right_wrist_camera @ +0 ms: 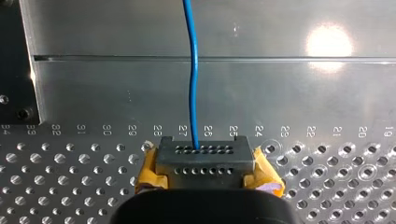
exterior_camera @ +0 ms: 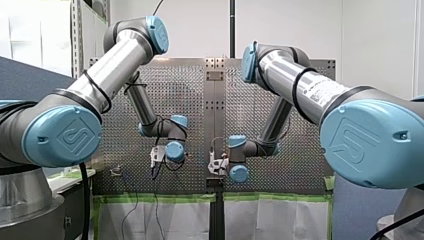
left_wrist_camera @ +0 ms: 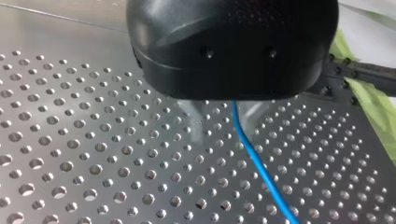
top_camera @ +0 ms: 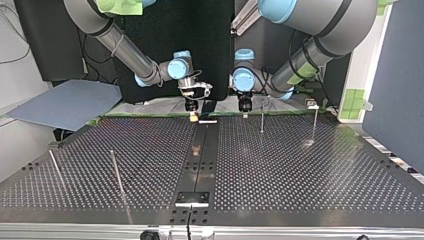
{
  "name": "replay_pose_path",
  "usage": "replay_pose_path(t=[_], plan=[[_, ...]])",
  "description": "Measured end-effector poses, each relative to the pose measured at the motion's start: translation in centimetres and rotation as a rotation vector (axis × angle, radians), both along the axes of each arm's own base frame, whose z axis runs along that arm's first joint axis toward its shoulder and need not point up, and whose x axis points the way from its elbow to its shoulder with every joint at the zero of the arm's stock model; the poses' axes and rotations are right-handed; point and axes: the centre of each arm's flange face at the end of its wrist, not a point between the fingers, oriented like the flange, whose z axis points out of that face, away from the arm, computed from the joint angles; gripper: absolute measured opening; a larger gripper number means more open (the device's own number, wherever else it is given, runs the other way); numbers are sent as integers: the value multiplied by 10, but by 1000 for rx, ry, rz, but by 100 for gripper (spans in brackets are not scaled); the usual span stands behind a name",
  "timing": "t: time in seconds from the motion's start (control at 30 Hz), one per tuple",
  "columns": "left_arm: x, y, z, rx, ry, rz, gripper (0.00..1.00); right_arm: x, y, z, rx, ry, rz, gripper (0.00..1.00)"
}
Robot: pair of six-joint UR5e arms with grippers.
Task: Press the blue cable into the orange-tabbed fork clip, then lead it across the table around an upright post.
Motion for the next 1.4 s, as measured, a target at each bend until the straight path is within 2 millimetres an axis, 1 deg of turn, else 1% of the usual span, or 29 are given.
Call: replay_pose_path(t=[0.43,0.7,0.8,0.83,1.13,1.27,1.4], plan=[[-2,-1,0,9,6,2,0,0,0,-2,2,2,0,0],[-10,-5,1,35,28,12,0,-2,1,1,8,26,-14,0],[-13,-10,5,51,25,17,0,-2,0,11,6,35,-26,0],[-14,-11,8,53,22,19,0,-1,0,18,5,37,-29,0],[-18,-25,51,39,-38,25,0,6,-3,75,-22,20,-33,0],[-20,-29,71,28,-66,37,0,8,-3,92,-34,11,-35,0],[-24,-32,82,25,-79,50,0,8,-3,108,-42,4,-47,0]])
